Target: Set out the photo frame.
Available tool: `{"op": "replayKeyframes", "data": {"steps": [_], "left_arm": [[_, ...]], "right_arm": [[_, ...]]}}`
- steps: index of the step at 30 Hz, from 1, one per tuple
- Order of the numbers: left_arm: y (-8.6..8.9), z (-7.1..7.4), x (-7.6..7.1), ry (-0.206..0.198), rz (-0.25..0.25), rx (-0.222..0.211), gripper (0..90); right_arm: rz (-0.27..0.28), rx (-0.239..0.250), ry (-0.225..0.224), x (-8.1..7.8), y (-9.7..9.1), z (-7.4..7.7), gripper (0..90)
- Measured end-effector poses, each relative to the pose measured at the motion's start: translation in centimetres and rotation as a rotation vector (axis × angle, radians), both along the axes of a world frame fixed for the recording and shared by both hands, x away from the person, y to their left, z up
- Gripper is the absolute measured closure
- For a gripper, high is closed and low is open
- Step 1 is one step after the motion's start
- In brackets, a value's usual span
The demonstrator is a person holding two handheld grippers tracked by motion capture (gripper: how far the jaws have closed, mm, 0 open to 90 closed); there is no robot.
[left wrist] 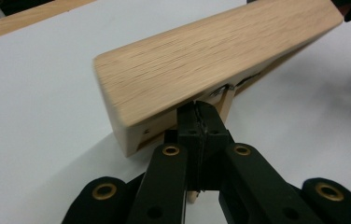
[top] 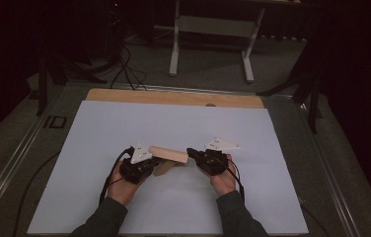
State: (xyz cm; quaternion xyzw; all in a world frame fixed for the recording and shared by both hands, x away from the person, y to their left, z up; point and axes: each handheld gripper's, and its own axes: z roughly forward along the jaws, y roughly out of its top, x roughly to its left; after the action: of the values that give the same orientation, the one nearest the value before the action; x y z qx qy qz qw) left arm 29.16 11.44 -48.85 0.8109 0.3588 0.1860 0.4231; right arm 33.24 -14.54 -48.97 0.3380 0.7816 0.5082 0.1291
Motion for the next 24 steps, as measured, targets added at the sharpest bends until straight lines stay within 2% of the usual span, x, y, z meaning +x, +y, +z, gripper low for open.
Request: {"op": "replayKeyframes", "data": {"steps": [4,24], "left_arm": [[-0.1,0.0,0.0,-0.001,-0.003,-0.002,89.8],[-0.6,0.0,-0.2,0.002,-0.025,0.005,89.7]], "right_arm": [[0.011,-0.021,-0.01,-0.3,0.4,0.0,89.5],[0.057,-0.05,-0.029,-1.3,1.2,0.1,89.6]]}}
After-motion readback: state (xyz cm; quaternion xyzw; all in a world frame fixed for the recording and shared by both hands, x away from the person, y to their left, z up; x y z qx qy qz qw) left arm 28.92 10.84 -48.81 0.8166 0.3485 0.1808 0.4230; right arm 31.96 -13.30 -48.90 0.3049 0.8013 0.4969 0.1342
